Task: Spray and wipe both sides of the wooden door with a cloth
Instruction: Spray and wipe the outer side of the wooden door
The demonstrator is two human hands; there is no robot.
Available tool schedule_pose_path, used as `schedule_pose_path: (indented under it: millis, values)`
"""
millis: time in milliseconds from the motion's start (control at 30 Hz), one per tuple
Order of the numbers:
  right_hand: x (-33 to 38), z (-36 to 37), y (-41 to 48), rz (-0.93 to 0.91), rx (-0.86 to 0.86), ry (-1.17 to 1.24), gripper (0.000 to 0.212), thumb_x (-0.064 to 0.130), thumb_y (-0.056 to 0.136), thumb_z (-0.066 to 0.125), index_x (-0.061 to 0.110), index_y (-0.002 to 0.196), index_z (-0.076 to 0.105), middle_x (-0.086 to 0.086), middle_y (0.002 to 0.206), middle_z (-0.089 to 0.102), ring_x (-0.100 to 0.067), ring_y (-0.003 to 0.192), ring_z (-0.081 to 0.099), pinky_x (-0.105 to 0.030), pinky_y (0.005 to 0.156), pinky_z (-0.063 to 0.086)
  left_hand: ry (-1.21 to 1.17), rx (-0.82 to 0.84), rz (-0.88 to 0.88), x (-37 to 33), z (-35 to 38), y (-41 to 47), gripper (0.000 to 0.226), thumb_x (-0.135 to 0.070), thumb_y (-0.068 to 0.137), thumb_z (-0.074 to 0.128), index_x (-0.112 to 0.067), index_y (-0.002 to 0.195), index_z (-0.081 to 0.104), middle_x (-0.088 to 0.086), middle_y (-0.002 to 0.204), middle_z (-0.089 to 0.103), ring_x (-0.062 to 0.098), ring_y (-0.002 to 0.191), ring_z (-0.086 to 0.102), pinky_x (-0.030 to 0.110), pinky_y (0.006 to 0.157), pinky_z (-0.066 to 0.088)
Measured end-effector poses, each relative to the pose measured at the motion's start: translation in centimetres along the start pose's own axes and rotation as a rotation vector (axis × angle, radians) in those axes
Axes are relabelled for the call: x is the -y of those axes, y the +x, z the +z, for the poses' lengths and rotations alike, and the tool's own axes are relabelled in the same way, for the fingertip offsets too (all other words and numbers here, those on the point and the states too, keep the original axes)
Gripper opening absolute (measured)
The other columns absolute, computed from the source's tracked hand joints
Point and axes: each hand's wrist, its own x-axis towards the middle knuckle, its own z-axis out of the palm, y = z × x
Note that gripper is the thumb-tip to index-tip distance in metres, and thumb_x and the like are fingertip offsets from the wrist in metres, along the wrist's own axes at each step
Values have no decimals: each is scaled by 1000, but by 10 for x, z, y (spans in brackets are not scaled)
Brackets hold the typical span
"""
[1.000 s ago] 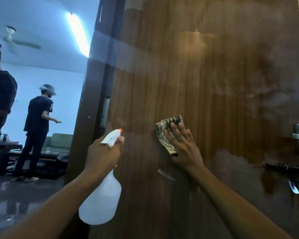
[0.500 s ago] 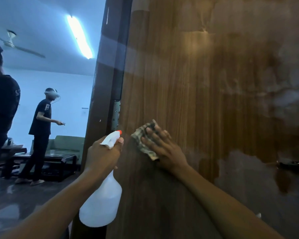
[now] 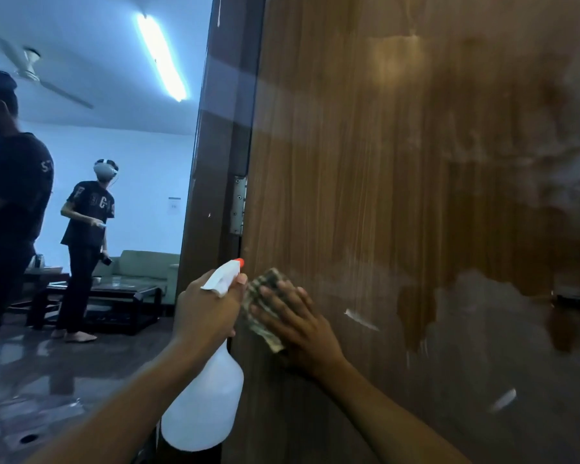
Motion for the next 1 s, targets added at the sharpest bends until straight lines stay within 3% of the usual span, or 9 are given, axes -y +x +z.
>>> schedule_pose_path:
  millis: [100,200,300,467,567,700,833,933,1000]
  values:
    - [-25,-17,-1,274,-59,16,71,43,90,51,28,156,29,-5,166,15,-33,153,8,-59,117,24,-22,-12,-38,5,3,-1,21,-35,89,59,-26,107,65,5,86,70,30,58,65,33,50,53]
    - [-33,-28,59,485,-45,57,75,41,90,48,28,158,21,-6,167,5,-36,153,-5,-58,121,11,-3,-2,-48,1,12,2,23,-35,91,57,-27,111,63,5,88,70,27,51,62,31,53,52]
    - [-23,-22,72,374,1,57,78,41,91,53,27,159,18,-8,167,3,-37,152,-8,-58,122,6,18,5,-23,-6,19,-1,30,-37,91,55,-27,119,61,5,91,70,21,50,61,25,49,48]
    - [-26,-20,-36,15,13,8,69,38,92,48,27,157,26,-5,166,16,-32,153,9,-54,122,13,9,30,-54,0,35,-22,36,-37,91,56,-22,123,59,-1,97,66,17,66,66,26,48,52]
    - [-65,-27,-73,247,-42,-10,76,36,84,58,27,155,33,-5,165,20,-32,153,13,-53,120,19,-34,15,-125,9,47,-31,36,-34,88,60,-15,118,60,8,107,68,16,76,64,29,57,55]
    - [-88,-44,-20,549,-61,47,74,41,87,47,28,157,28,-6,166,13,-34,153,1,-53,122,13,-54,-14,-175,6,57,-37,40,-36,85,61,-10,115,60,11,106,67,19,77,64,25,55,50]
    - [-58,-31,20,381,-36,87,75,40,90,51,27,158,23,-5,167,8,-33,153,-4,-55,122,11,-38,-7,-97,-4,61,-46,35,-38,89,57,-17,117,62,8,103,69,17,77,65,25,52,49]
    - [-39,-19,-24,164,8,46,75,38,91,54,26,158,23,-4,167,9,-31,154,2,-53,121,17,-19,-3,-59,-10,65,-52,37,-40,90,56,-20,120,61,6,98,70,21,72,67,27,52,51]
    - [-46,-18,-63,149,-21,35,71,38,92,52,27,157,26,-2,166,15,-29,154,9,-52,120,22,-25,-6,-87,-9,69,-56,36,-40,89,57,-19,117,62,6,96,70,21,73,67,29,54,53]
